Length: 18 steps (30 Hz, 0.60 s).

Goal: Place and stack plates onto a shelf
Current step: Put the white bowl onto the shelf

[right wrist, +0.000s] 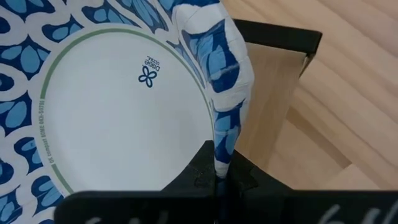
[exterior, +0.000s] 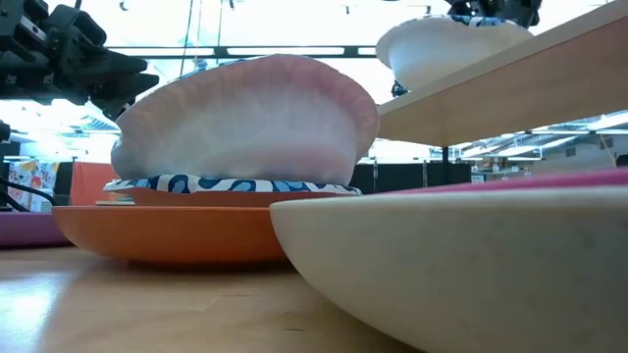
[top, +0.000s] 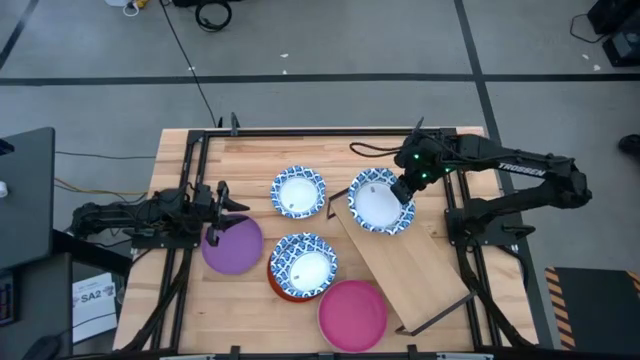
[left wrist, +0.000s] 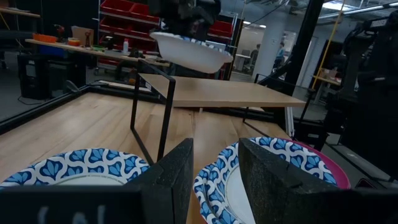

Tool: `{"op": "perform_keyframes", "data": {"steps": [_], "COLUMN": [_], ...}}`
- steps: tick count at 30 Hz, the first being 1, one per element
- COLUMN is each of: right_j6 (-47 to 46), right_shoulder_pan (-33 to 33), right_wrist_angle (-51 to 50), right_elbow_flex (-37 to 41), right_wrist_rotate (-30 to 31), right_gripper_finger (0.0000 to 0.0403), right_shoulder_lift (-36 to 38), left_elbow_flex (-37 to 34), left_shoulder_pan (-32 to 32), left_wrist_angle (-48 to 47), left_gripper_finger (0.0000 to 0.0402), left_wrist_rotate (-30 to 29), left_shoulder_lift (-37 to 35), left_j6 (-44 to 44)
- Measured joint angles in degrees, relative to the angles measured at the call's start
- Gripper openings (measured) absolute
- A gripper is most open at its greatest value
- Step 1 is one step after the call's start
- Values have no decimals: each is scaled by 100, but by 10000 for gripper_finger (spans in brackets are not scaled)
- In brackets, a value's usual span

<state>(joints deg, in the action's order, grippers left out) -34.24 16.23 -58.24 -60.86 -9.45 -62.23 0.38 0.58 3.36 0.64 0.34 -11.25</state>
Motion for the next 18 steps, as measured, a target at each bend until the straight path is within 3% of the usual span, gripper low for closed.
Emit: {"op": "perform_keyframes", "data": {"steps": [18], "right_j6": [81], "right_shoulder_pan": [0], "right_wrist_angle": [18], "right_elbow_flex": [0], "right_wrist_rotate": [101], "right_gripper_finger": [18], "right_shoulder_lift": [-469], "left_elbow_flex": [0], "left_shoulder_pan": [0], "left_wrist_angle": [-9], "left_gripper_finger": [133], "left_wrist_rotate": [0], "left_shoulder_lift": [2], "left_j6": [0]}}
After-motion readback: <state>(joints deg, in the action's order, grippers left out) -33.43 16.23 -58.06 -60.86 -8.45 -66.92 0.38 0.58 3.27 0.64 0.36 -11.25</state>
